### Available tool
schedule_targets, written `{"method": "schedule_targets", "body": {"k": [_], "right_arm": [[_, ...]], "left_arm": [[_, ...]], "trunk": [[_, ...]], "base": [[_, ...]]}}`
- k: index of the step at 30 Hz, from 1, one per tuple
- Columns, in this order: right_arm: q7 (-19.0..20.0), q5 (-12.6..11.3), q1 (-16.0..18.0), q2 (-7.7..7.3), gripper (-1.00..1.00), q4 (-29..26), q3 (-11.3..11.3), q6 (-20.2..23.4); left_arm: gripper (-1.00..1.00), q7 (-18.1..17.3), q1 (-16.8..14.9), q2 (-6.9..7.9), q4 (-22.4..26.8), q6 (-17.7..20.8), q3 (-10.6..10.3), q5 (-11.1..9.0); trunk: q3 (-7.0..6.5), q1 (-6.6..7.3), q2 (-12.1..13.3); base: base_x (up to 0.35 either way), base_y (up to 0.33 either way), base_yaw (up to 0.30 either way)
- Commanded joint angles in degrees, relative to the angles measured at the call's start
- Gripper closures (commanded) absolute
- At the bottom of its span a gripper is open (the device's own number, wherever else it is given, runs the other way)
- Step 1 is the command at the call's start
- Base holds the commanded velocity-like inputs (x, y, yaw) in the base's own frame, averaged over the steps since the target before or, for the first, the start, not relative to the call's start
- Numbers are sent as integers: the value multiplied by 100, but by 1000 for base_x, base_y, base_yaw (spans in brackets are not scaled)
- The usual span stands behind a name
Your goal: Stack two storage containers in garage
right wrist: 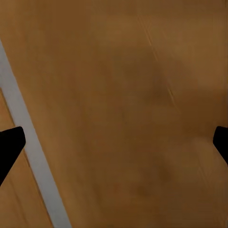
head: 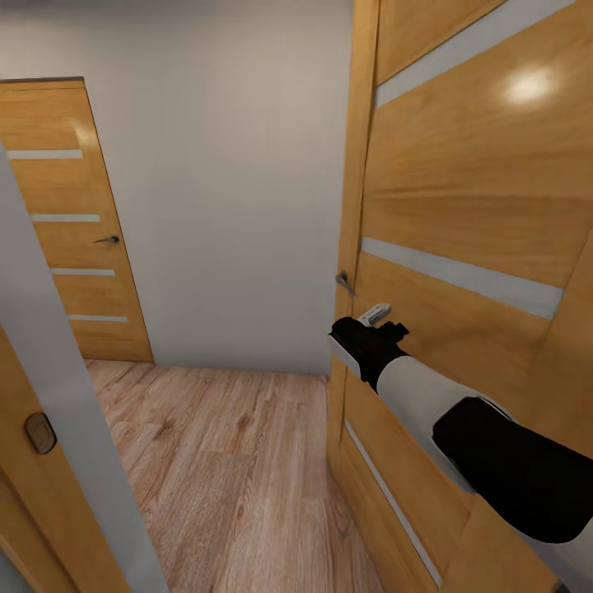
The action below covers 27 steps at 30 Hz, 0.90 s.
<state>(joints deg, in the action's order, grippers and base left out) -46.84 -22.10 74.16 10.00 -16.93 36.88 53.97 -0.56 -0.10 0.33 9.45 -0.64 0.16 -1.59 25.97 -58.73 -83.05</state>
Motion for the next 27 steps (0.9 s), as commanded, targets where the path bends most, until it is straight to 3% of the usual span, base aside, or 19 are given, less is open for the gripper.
{"method": "schedule_targets", "body": {"k": [1,17,27], "right_arm": [[-56,53,10,0,-100,11,59,75],[-53,73,11,-6,-100,41,48,-62],[-52,100,11,-80,-100,353,46,-181]], "left_arm": [[-100,-6,1,2,5,-6,2,-17],[-100,-6,1,-3,11,-6,2,-17],[-100,-6,1,-4,19,-9,3,-17]], "trunk": [[6,0,-3],[6,0,-3],[6,0,-3]], "base": [[0,0,0],[0,0,0],[0,0,0]]}}
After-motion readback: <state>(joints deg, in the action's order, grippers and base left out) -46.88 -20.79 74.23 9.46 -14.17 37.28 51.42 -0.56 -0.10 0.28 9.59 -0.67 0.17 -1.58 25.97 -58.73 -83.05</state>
